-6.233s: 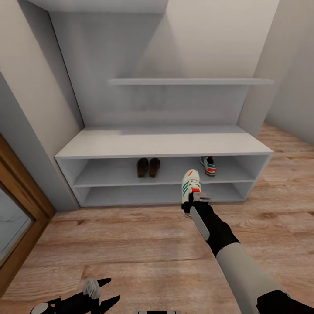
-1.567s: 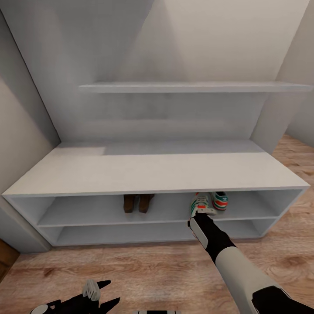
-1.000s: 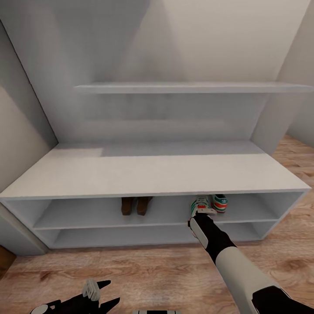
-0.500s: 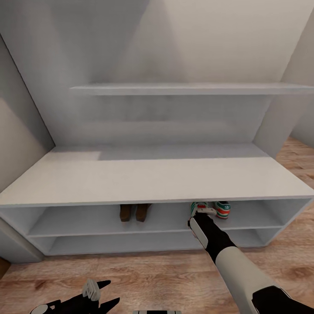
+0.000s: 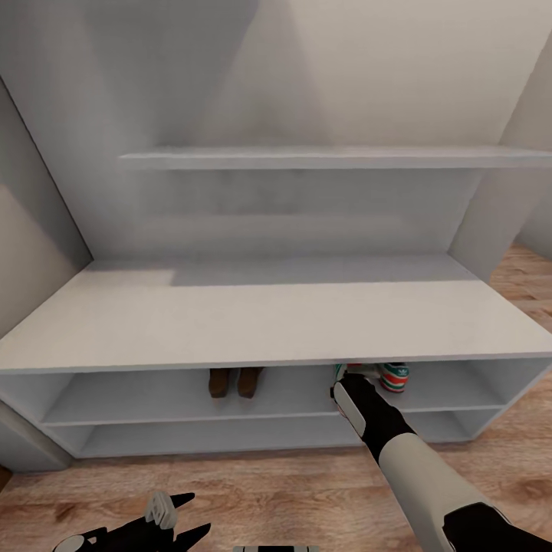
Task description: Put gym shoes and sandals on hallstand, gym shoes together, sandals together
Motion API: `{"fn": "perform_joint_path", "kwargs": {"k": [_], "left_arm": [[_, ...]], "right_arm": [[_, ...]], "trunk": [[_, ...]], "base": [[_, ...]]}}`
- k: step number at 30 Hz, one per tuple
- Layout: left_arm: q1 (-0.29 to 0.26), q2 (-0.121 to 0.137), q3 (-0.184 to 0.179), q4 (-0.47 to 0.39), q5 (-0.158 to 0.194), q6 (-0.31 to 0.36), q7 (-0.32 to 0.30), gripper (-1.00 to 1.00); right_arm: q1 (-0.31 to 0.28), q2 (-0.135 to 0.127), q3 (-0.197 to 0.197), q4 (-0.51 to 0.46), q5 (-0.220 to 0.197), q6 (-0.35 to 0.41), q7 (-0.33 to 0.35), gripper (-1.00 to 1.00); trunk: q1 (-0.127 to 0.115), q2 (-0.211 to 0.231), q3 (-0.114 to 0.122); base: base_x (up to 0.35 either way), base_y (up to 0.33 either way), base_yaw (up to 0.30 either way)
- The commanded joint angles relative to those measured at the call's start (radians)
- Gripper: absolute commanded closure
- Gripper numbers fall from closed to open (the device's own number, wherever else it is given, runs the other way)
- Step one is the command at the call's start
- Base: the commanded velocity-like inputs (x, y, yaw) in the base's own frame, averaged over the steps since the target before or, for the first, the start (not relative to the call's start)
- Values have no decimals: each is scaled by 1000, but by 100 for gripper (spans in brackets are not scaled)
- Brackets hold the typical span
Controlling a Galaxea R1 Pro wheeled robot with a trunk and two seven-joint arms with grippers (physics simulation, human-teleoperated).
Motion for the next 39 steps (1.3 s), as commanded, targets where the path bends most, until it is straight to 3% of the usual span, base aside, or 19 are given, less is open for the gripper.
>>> {"fn": "perform_joint_path", "kwargs": {"k": [1,31,32,39], "left_arm": [[-1,-1,4,0,-8,-10,-3,-100],[-1,1,5,0,-9,-10,-2,-100],[-1,1,4,0,-9,-10,-2,-100],[-1,1,5,0,-9,-9,-2,-100]], "right_arm": [[0,-1,5,6,-15,-3,-9,100],[0,-3,4,6,-14,-2,-9,100],[0,-3,4,6,-14,-2,-9,-100],[0,-3,4,6,-13,-2,-9,-100]], "trunk": [[0,0,-1],[0,0,-1],[0,0,-1],[0,0,-1]], "base": [[15,0,0],[32,0,0],[0,0,0],[0,0,0]]}}
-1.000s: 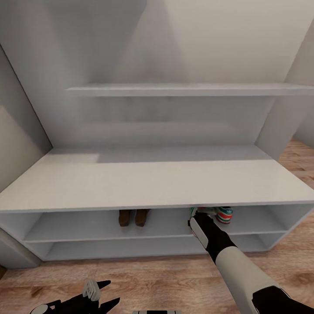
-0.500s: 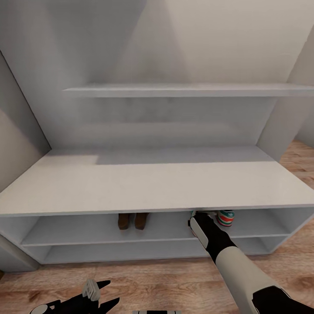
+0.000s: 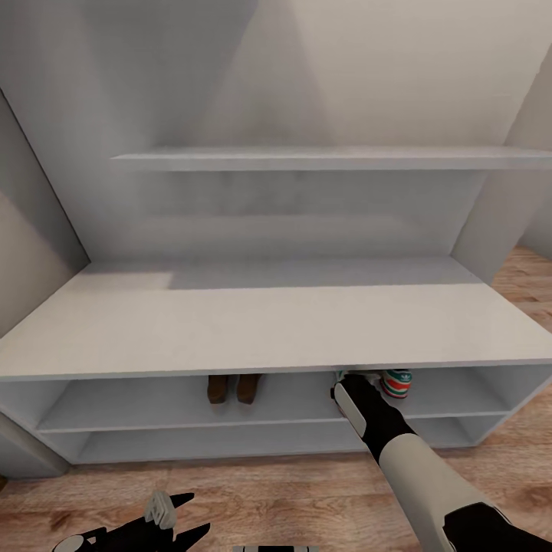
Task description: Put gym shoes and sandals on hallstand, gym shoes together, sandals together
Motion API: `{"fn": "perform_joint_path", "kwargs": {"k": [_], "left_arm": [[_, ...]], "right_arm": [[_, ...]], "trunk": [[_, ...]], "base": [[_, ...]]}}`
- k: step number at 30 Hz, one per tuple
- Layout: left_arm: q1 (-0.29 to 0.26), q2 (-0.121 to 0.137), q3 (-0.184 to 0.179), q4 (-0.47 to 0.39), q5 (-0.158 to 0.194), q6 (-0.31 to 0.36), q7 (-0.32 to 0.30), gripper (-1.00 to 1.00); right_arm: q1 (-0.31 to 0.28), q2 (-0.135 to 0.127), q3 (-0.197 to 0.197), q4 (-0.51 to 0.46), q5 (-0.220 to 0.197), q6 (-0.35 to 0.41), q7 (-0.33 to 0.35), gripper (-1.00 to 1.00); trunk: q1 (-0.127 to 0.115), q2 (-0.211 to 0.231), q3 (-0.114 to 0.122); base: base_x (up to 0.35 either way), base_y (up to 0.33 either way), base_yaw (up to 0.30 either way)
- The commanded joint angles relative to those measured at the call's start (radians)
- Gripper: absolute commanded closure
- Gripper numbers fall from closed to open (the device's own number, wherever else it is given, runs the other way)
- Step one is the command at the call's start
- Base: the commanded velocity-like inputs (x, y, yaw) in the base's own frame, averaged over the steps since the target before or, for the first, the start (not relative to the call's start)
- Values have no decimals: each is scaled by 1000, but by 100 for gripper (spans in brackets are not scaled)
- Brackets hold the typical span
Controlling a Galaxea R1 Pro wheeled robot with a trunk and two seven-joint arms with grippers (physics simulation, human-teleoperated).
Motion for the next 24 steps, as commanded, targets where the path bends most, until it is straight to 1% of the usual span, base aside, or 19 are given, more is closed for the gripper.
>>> {"fn": "perform_joint_path", "kwargs": {"k": [1,12,17,24], "left_arm": [[-1,-1,4,0,-8,-10,-3,-100],[-1,-1,4,0,-9,-10,-3,-100],[-1,-1,4,0,-9,-10,-3,-100],[-1,-1,4,0,-9,-10,-3,-100]], "right_arm": [[-1,-1,5,-1,-10,3,-10,-100],[-1,-1,5,-1,-10,3,-10,-100],[-1,-1,5,-1,-10,3,-10,-100],[-1,-2,6,0,-10,3,-10,-100]], "trunk": [[0,0,-1],[0,0,-1],[0,0,-1],[0,0,-1]], "base": [[0,0,0],[-21,0,0],[-236,0,0],[-313,0,0]]}}
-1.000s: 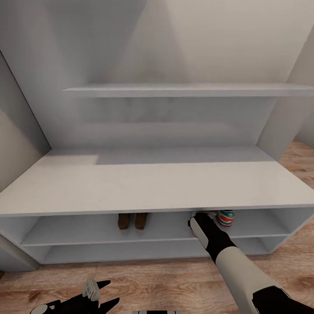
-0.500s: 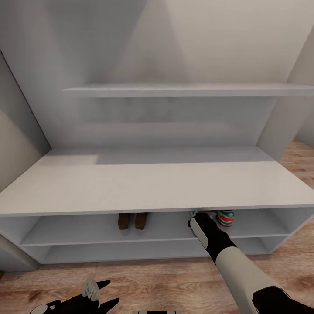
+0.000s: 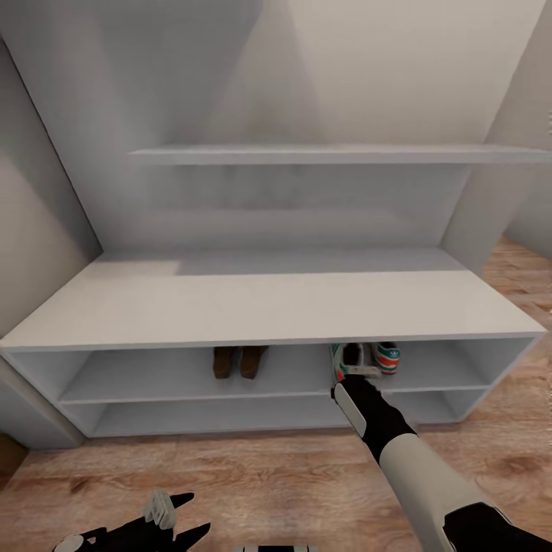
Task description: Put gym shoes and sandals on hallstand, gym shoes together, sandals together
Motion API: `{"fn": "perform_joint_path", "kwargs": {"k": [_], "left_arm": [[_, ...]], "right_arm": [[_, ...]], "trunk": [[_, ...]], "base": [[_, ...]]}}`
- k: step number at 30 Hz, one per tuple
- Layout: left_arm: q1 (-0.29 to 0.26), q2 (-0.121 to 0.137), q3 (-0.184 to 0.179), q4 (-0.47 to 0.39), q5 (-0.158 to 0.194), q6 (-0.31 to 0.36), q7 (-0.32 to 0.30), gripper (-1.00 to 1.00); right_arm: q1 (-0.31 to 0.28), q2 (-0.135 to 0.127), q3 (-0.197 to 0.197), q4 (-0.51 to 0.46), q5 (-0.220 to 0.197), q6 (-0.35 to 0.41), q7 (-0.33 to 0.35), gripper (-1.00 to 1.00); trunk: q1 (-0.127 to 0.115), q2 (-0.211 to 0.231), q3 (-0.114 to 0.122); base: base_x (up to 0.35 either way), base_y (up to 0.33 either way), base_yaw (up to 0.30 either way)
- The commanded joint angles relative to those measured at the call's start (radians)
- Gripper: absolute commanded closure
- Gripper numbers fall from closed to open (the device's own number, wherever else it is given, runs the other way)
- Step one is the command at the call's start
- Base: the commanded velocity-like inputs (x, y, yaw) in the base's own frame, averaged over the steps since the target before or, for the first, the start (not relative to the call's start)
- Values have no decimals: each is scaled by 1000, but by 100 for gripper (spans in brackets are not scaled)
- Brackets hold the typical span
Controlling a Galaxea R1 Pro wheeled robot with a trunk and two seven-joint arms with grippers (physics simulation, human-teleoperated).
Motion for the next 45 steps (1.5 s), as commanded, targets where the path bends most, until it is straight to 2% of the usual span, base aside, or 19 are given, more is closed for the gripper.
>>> {"fn": "perform_joint_path", "kwargs": {"k": [1,24,27,28,30,32,39,40,45], "left_arm": [[-1,-1,4,0,-8,-10,-3,-100],[-1,0,6,-2,-8,-10,2,-100],[0,0,36,-2,-8,-10,5,-100],[1,0,71,-2,-9,-13,2,-100],[1,0,85,-2,-10,-15,1,-100],[1,1,108,-2,-12,-20,-2,-100],[2,12,117,-1,-14,-23,0,-100],[3,17,118,0,-14,-24,4,-100],[4,20,119,1,-15,-25,6,-100]], "right_arm": [[-1,-1,5,-1,-11,3,-10,-100],[-1,1,11,0,-12,-8,-8,-100],[-1,2,12,13,-13,-41,-6,-100],[-1,3,12,37,-13,-67,-4,-100],[-1,3,12,57,-14,-85,-3,-100],[-1,4,13,123,-15,-144,4,-100],[-1,4,13,264,-13,-264,65,-100],[-1,1,13,339,-11,-326,129,-100],[0,-6,15,420,-7,-408,239,-100]], "trunk": [[-1,0,-1],[-1,0,-1],[-1,0,-1],[-1,0,-1],[-1,0,-1],[-1,0,-1],[-1,0,-1],[-1,0,-1],[-1,0,-1]], "base": [[-329,0,0],[-333,0,0],[-122,0,0],[-39,0,0],[-28,0,0],[-12,0,0],[-3,0,0],[0,0,0],[0,0,0]]}}
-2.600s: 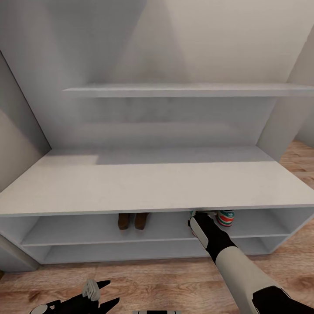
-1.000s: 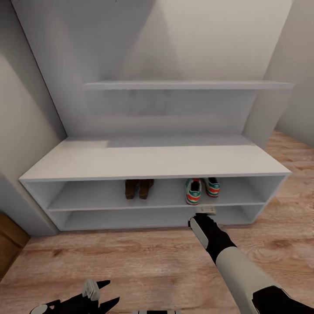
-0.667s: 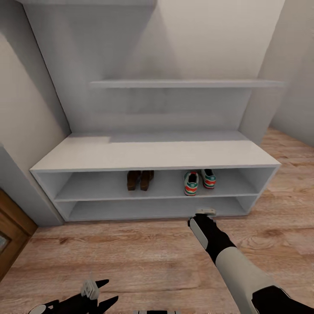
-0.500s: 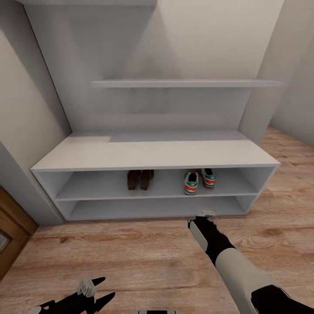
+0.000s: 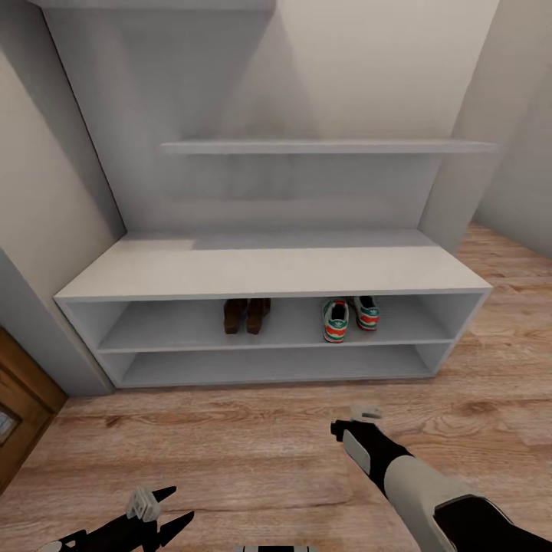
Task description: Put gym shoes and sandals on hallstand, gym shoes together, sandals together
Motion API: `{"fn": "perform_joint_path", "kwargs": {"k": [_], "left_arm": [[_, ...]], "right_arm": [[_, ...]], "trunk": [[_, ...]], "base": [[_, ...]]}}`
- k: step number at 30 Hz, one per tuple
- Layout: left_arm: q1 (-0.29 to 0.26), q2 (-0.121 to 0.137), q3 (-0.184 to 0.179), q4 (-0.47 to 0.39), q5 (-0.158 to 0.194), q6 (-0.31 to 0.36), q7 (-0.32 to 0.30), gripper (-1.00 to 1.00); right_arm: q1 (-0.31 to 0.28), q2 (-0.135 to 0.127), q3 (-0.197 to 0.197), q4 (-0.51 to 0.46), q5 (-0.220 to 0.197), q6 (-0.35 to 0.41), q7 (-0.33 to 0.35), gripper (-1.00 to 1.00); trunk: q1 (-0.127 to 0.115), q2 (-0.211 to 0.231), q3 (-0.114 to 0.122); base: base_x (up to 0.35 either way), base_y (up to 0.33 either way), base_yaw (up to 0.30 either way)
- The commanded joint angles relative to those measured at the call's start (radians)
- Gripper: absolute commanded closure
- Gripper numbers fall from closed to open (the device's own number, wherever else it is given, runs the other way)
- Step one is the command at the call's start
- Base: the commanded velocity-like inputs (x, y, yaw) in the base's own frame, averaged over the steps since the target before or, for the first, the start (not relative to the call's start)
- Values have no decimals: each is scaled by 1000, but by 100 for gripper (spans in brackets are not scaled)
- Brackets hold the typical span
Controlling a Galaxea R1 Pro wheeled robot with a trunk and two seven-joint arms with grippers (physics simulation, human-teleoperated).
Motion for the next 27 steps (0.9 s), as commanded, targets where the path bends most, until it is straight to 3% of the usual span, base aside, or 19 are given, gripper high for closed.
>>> {"fn": "perform_joint_path", "kwargs": {"k": [1,10,11,12,17,20,27], "left_arm": [[0,-1,5,0,-9,-10,-3,-100],[12,0,6,0,-6,-10,-2,-100],[12,0,6,0,-6,-10,-2,-100],[17,0,6,0,-5,-10,-2,-100],[24,0,14,0,-4,-10,-2,-100],[28,1,34,-1,-4,-11,-2,-100],[29,3,91,0,-5,-12,-6,-100]], "right_arm": [[0,-3,10,12,-7,-10,19,-100],[0,-47,38,74,42,-95,226,-100],[0,-47,38,74,42,-95,226,-100],[0,-65,42,78,58,-101,271,-100],[1,-100,45,83,82,-108,365,-100],[1,-133,47,86,91,-113,463,-100],[15,-190,47,89,96,-139,604,-100]], "trunk": [[0,0,-1],[0,0,-1],[0,0,-1],[0,0,-1],[-16,28,12],[-27,49,21],[-54,98,43]], "base": [[0,0,0],[0,0,0],[0,0,0],[0,0,0],[0,0,0],[0,0,0],[0,0,0]]}}
